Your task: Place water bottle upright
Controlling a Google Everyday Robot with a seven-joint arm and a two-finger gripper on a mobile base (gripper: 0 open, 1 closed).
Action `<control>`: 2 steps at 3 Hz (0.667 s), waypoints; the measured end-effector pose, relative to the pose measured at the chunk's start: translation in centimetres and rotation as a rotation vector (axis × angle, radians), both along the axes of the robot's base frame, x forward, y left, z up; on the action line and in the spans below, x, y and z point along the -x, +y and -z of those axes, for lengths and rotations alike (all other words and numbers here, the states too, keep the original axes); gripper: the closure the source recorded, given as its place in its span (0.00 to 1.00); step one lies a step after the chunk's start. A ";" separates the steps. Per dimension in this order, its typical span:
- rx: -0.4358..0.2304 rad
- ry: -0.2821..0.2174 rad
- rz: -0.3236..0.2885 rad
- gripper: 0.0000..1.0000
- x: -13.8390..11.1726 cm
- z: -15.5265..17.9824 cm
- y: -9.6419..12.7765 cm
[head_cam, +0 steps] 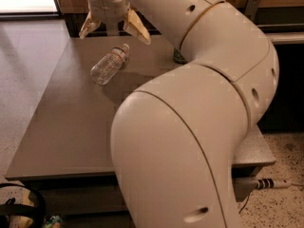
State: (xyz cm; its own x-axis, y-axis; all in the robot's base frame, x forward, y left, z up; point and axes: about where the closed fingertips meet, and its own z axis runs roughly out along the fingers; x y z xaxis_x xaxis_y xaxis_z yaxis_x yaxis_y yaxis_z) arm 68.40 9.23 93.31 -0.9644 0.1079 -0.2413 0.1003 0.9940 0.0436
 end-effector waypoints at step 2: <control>-0.115 0.071 -0.044 0.00 -2.2 3.9 3.2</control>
Offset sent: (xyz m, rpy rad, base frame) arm 0.0379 0.0397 -0.0457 0.1557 0.1412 0.0883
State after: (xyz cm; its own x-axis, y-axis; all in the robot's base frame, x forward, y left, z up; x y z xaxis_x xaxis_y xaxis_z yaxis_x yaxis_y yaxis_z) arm 70.61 12.43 89.45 -0.9831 0.0883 -0.1605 0.0638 0.9863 0.1518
